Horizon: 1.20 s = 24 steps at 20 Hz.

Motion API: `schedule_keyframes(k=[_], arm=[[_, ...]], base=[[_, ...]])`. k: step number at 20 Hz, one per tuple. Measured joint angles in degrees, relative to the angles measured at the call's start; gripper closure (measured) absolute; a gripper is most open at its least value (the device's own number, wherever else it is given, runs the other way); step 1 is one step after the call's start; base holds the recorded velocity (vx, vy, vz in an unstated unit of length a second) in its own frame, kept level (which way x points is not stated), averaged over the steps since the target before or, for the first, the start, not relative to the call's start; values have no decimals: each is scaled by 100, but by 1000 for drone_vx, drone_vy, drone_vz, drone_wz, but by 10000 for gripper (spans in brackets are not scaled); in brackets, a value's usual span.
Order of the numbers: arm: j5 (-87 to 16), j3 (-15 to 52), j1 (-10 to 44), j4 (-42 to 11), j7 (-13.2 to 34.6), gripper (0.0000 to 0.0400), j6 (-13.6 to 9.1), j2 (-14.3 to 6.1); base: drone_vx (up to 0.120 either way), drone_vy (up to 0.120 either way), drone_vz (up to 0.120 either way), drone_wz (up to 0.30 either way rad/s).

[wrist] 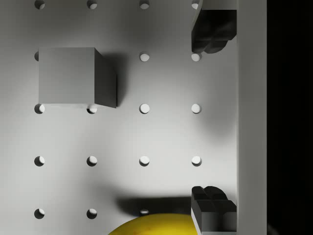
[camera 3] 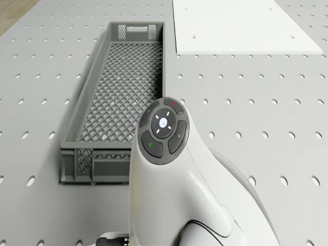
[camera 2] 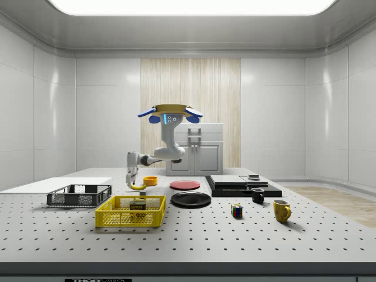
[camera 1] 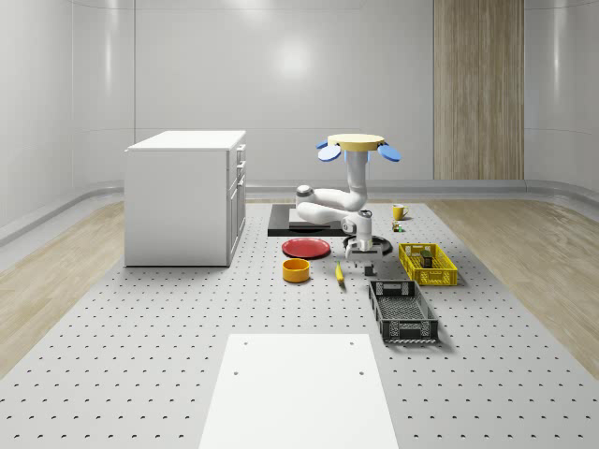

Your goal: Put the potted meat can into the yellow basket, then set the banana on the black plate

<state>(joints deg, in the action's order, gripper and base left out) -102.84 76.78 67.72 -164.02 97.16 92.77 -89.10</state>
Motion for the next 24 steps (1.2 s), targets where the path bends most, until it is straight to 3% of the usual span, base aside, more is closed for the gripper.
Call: schedule_keyframes(k=[19, 24], arm=[[8, 3, 5, 1, 3, 0, 18, -19], [2, -4, 7, 2, 4, 0, 24, -24]], base=[[0, -120, -15, 0], [0, -8, 0, 0]])
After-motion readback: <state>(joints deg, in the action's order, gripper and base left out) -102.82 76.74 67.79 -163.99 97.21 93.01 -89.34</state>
